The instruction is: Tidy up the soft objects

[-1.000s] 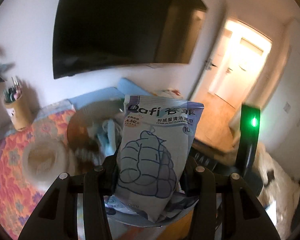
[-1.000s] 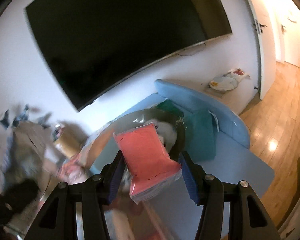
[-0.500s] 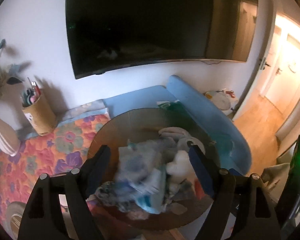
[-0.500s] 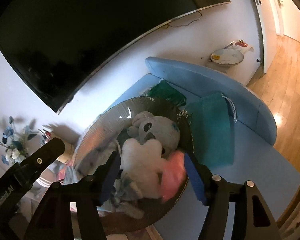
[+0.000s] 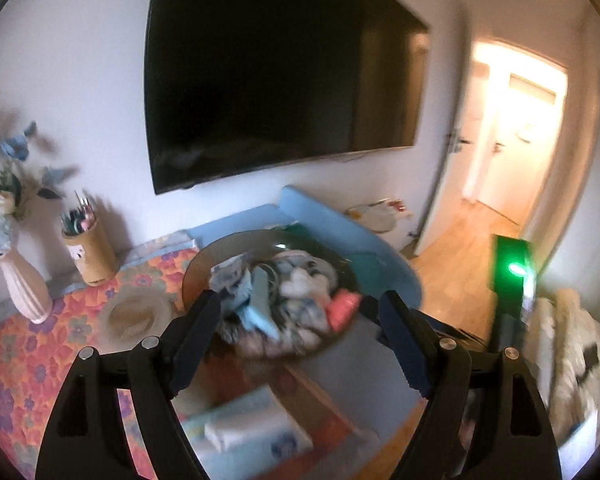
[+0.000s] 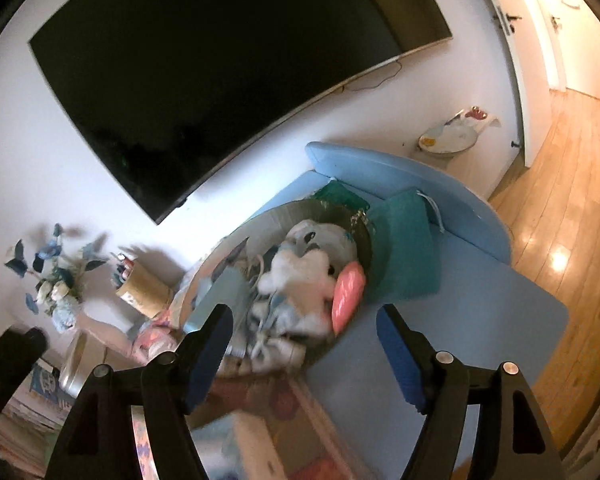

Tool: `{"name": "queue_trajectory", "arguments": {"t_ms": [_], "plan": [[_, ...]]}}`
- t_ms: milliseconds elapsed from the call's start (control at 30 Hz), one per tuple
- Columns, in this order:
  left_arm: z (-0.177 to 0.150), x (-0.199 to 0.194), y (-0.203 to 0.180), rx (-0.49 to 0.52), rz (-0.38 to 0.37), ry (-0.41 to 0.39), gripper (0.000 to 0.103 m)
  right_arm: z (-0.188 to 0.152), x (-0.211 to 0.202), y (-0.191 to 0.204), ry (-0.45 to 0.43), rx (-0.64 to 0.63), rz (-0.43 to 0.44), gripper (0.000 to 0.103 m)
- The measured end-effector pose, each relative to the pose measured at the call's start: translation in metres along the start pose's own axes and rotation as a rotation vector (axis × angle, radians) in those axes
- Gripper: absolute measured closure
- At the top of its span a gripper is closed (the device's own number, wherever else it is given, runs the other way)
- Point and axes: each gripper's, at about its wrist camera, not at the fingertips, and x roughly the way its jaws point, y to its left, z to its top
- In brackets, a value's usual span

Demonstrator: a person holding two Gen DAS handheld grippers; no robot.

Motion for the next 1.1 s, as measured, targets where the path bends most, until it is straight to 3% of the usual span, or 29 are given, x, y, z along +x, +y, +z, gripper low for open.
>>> {"name": "queue_trajectory", "arguments": {"t_ms": [100,233,400,500,600,733,900,1100], "plan": [[-0.017,-0.040,0.006,0.033,-0.004,-0.035,0.022,-0.024,-0.019,0.012,0.001,-0.039,-0.008,0.022],[-0.035,-0.086,0.044,0.020,0.060,-0.055,0.022,-0.055,-0.029,0.036,0.048,-0.120,0.006,0.022],[-0.058,-0.148,0.128,-0.026,0.269,-0.047,0.022,-0.090,-0.040,0.088,0.100,-0.290,0.070,0.022],[-0.067,-0.185,0.178,-0.054,0.423,-0.059,0.020,-0.114,-0.052,0.133,0.127,-0.457,0.175,0.021],[-0.082,-0.210,0.225,-0.108,0.528,-0.050,0.001,-0.140,-0.056,0.178,0.144,-0.599,0.231,0.010],[-0.122,-0.201,0.273,-0.223,0.567,-0.066,0.001,-0.180,-0.029,0.241,0.210,-0.700,0.305,0.009],[-0.177,-0.133,0.314,-0.265,0.636,0.013,0.001,-0.221,0.046,0.294,0.274,-0.746,0.243,0.009],[-0.215,-0.076,0.350,-0.298,0.671,0.043,0.001,-0.243,0.109,0.320,0.166,-0.709,0.199,0.009]]}}
